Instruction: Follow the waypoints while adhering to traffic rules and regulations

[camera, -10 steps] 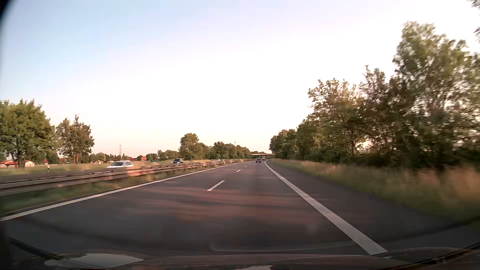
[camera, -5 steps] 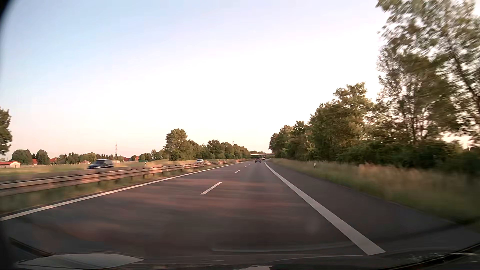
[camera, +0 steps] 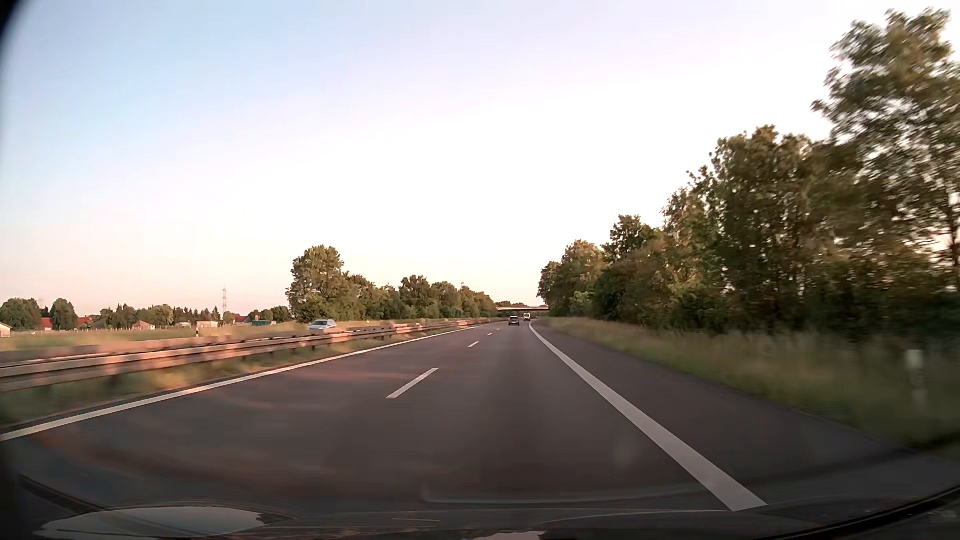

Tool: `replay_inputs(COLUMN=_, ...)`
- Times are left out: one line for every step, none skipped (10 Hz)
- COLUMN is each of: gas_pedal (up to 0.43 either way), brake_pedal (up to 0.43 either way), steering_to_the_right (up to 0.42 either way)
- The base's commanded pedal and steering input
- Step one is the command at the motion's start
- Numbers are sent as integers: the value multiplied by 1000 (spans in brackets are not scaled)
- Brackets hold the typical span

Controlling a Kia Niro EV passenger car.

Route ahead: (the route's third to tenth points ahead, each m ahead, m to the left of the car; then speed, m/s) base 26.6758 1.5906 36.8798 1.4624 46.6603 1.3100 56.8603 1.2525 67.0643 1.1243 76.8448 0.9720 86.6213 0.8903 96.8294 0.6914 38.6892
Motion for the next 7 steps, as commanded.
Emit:
replay_inputs(gas_pedal=398, brake_pedal=18, steering_to_the_right=1)
replay_inputs(gas_pedal=398, brake_pedal=12, steering_to_the_right=1)
replay_inputs(gas_pedal=398, brake_pedal=18, steering_to_the_right=1)
replay_inputs(gas_pedal=398, brake_pedal=18, steering_to_the_right=1)
replay_inputs(gas_pedal=398, brake_pedal=18, steering_to_the_right=1)
replay_inputs(gas_pedal=398, brake_pedal=12, steering_to_the_right=1)
replay_inputs(gas_pedal=409, brake_pedal=18, steering_to_the_right=1)
